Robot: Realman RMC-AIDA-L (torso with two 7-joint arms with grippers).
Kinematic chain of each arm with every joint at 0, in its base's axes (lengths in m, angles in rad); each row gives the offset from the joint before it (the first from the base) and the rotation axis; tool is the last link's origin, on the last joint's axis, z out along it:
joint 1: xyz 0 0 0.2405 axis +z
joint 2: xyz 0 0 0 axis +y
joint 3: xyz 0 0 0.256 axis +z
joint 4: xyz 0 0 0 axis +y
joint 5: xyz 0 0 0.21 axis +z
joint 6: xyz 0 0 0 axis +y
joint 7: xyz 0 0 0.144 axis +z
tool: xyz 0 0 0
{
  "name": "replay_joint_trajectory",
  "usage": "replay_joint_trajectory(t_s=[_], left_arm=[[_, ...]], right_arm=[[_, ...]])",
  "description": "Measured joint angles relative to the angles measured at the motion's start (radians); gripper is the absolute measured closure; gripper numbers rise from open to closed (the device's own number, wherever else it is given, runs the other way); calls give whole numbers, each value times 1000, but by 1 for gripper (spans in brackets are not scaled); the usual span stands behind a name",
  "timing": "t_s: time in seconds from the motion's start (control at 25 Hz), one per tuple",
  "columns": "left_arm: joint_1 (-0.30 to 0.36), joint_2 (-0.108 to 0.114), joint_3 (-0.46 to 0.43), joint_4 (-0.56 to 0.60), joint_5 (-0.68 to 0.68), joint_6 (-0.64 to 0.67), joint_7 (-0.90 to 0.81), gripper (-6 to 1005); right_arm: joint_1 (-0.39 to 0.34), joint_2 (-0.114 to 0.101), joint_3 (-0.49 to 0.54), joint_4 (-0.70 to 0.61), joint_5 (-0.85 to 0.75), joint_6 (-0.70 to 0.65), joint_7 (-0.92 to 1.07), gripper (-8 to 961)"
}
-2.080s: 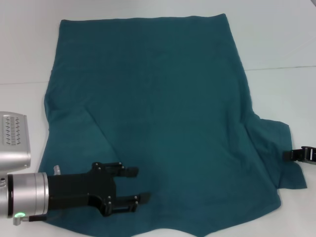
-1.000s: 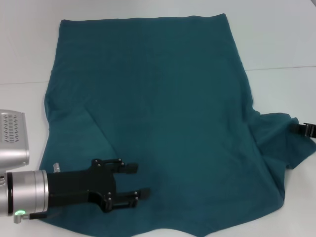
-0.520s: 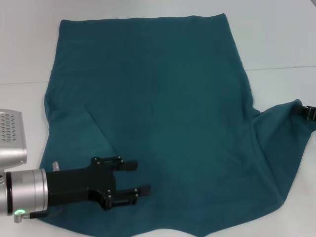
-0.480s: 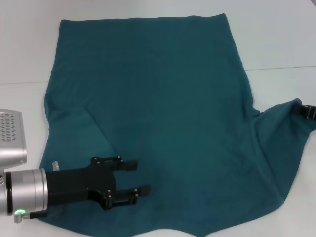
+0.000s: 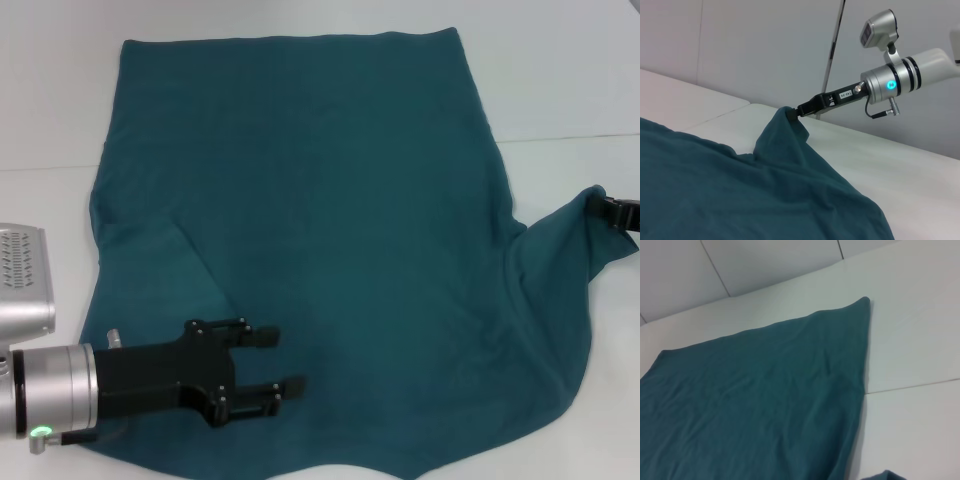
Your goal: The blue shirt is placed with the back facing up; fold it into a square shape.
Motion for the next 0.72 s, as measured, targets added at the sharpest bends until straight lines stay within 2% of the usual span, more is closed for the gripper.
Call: replay_joint_trajectory(t_s=[0.28, 0.72], left_arm=[[-4, 0, 0, -2, 0, -1, 0, 295], [-6, 0, 0, -2, 0, -2, -9, 295]], right_arm=[[-9, -1, 0, 0, 0, -6, -1, 943], [-31, -17, -1, 1, -32, -7, 78, 943]])
